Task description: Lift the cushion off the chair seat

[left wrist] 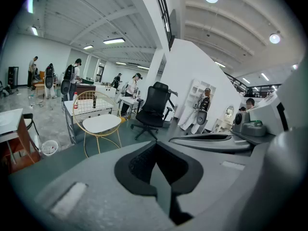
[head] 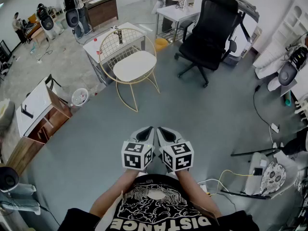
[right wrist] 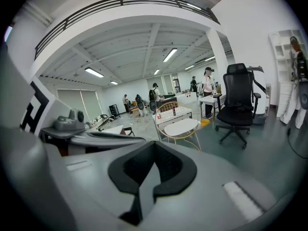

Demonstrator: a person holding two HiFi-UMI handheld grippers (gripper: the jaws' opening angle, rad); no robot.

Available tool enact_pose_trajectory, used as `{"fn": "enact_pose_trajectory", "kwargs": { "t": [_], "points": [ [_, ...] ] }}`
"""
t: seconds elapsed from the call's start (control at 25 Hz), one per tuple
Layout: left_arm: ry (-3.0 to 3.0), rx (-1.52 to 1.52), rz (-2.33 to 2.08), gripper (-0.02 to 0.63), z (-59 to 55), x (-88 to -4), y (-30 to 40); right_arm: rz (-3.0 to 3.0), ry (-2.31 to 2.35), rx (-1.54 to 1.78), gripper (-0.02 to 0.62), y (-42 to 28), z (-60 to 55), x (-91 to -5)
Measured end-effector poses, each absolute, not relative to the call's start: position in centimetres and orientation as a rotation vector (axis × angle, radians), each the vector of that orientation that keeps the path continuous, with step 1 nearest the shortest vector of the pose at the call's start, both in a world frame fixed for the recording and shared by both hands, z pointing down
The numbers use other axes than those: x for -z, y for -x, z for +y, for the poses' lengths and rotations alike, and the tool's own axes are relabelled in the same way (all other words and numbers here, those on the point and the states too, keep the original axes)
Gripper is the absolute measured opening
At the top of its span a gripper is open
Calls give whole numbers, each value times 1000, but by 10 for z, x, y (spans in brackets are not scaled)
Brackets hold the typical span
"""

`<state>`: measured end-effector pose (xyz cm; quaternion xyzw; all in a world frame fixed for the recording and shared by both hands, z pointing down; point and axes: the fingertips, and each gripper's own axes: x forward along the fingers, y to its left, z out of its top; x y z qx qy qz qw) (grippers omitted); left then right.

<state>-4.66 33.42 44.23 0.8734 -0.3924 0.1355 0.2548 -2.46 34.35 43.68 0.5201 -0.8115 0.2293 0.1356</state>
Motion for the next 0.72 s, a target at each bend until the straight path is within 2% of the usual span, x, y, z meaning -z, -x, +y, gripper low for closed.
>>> {"fn": "enact_pose_trajectory", "kwargs": {
  "t": [0.72],
  "points": [
    [-2344, -341, -1033, -8, 318, -450, 61, -2308, -1514, -666, 0, 37, 329, -443]
  ]
}}
